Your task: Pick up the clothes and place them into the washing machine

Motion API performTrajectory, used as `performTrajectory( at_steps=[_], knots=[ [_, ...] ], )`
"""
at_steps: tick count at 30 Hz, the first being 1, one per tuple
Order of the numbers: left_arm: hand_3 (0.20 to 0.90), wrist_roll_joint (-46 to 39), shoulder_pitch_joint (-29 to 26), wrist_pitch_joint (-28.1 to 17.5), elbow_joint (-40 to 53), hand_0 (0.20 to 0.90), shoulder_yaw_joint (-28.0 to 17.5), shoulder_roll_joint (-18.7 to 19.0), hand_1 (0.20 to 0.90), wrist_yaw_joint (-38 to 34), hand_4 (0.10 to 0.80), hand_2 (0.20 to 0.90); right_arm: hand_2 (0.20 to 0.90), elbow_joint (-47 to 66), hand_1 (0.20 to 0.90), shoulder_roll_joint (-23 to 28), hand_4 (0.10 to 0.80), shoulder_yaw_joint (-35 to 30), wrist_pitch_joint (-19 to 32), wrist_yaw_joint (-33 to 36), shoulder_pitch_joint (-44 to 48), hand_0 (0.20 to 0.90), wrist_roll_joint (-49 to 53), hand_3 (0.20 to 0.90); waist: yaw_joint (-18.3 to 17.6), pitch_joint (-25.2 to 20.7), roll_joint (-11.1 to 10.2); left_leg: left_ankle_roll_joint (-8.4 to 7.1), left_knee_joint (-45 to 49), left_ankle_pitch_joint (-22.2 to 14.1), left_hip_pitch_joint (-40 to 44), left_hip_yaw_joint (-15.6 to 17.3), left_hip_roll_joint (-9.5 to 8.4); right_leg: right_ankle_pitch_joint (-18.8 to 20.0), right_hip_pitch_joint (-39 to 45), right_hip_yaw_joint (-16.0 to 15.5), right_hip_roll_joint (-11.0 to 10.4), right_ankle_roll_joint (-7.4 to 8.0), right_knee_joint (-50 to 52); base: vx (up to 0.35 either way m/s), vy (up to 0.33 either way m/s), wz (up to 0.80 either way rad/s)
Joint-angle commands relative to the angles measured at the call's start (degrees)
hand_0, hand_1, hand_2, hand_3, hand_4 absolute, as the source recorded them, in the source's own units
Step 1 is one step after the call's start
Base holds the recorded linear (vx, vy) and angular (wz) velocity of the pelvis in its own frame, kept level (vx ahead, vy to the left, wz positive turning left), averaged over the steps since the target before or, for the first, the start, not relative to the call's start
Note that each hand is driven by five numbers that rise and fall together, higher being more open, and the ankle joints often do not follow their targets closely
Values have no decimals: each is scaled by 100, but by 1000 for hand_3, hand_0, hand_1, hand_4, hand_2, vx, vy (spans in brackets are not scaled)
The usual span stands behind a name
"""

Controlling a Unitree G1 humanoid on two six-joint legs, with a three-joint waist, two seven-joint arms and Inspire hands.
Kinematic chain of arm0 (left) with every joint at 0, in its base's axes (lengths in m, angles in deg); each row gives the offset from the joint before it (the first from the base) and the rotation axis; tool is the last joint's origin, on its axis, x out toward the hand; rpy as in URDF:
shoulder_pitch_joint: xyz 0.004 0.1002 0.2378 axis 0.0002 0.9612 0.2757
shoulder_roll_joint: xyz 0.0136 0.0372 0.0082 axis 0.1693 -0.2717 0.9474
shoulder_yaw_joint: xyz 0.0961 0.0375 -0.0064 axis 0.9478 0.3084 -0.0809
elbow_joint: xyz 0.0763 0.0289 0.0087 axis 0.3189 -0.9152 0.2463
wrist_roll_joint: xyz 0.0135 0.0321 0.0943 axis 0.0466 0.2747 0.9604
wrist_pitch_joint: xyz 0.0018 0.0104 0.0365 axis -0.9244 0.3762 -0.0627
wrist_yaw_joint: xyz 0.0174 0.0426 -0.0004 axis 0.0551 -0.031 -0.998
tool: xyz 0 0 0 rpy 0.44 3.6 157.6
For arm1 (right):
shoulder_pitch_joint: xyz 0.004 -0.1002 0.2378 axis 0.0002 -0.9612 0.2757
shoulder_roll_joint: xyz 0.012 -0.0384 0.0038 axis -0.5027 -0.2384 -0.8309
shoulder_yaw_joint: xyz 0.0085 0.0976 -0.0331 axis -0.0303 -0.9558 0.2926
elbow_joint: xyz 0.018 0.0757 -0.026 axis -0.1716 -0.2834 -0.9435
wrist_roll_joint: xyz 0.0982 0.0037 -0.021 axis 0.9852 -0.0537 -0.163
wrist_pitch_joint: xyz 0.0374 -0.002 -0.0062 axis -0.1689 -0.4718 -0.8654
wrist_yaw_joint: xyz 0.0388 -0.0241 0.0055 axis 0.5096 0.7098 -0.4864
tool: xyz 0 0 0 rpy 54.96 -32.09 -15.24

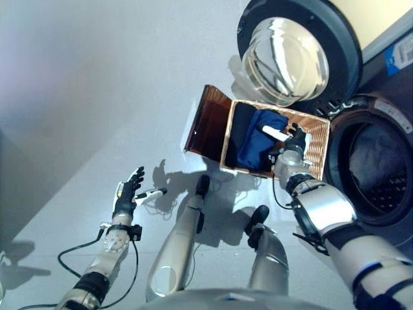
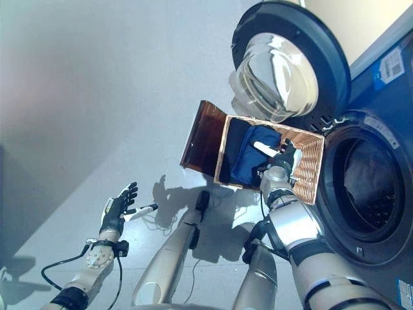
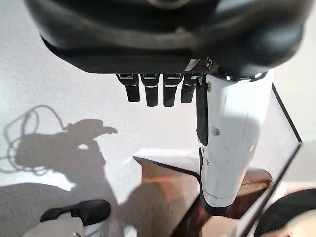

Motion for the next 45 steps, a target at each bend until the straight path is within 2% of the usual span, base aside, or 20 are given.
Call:
performTrajectory(
  at_steps=[1, 2, 3, 4, 6, 8, 9, 19, 32, 37, 40, 45],
  knots=[
    [900, 158, -81, -340, 636, 900, -331, 430, 900, -242, 800, 900, 900, 142, 900, 582, 800, 185, 127, 269, 453, 900, -301, 900, 225, 86, 146, -367, 582, -873, -449, 191, -42, -262, 593, 45, 142, -289, -588, 8, 18, 9],
    [900, 172, -70, -342, 699, 900, -342, 428, 900, -260, 800, 900, 900, 133, 900, 597, 800, 195, 106, 291, 465, 900, -353, 900, 233, 93, 162, -367, 585, -878, -464, 199, -42, -260, 569, 42, 138, -288, -579, 14, 27, 12],
    [900, 182, -65, -342, 709, 900, -342, 420, 900, -270, 800, 900, 820, 125, 820, 602, 743, 196, 88, 315, 462, 820, -390, 820, 241, 98, 178, -366, 587, -875, -476, 199, -47, -256, 557, 42, 131, -284, -574, 14, 30, 12],
    [900, 186, -57, -354, 701, 900, -332, 416, 900, -275, 800, 900, 480, 111, 480, 639, 500, 203, 74, 329, 478, 480, -433, 480, 248, 101, 199, -363, 582, -876, -472, 207, -49, -253, 554, 46, 124, -279, -571, 14, 32, 7],
    [900, 203, -64, -360, 715, 900, -336, 418, 900, -317, 800, 900, 288, 101, 288, 663, 363, 251, 45, 385, 552, 288, -534, 288, 263, 112, 223, -354, 595, -880, -487, 213, -47, -240, 533, 52, 107, -272, -561, 6, 18, 1],
    [900, 206, -88, -359, 700, 900, -314, 391, 900, -352, 800, 900, 296, 83, 296, 654, 369, 265, 24, 421, 593, 296, -593, 296, 265, 120, 241, -347, 599, -886, -496, 228, -38, -225, 527, 54, 94, -265, -572, 0, 0, 0],
    [900, 220, -97, -353, 688, 900, -305, 374, 900, -369, 800, 900, 200, 68, 200, 653, 300, 275, -1, 427, 608, 200, -639, 200, 268, 122, 258, -348, 613, -886, -498, 237, -39, -224, 519, 54, 92, -266, -560, 0, 0, 0],
    [900, 258, 28, -322, 777, 900, -247, 363, 900, -393, 800, 900, 200, 113, 200, 630, 300, 318, -47, 566, 566, 200, -887, 200, 202, 25, 294, -326, 616, -917, -393, 318, 4, -252, 481, 163, 106, -267, -465, 0, 0, 0],
    [900, 66, 235, -309, 537, 900, -29, 371, 900, -135, 800, 900, 200, 305, 200, 1350, 300, 12, 16, 761, 334, 200, -911, 200, -59, -186, 585, -262, 439, -886, 3, 577, 68, -107, 579, 507, 121, -213, -624, -23, 20, -15],
    [900, -31, 206, -320, 426, 900, 90, 292, 900, -50, 800, 900, 200, 714, 200, 1442, 300, -366, 346, 592, -6, 200, -296, 200, -180, -219, 691, -241, 403, -878, 95, 662, 85, -79, 575, 623, 119, -195, -662, -13, 23, -13],
    [900, -169, 187, -337, 298, 900, 135, 180, 900, 33, 800, 900, 200, 1275, 200, 1298, 300, -857, 828, 326, -391, 200, 661, 200, -317, -243, 765, -231, 381, -875, 124, 731, 118, -60, 516, 710, 126, -187, -680, 2, 16, -26],
    [900, -369, 213, -378, 117, 900, 297, -47, 900, 181, 800, 900, 200, 2198, 200, 663, 300, -1770, 1641, -258, -1091, 200, 2368, 200, -447, -295, 875, -221, 327, -886, 151, 777, 140, -99, 420, 795, 139, -195, -628, 17, 9, -11]
  ],
)
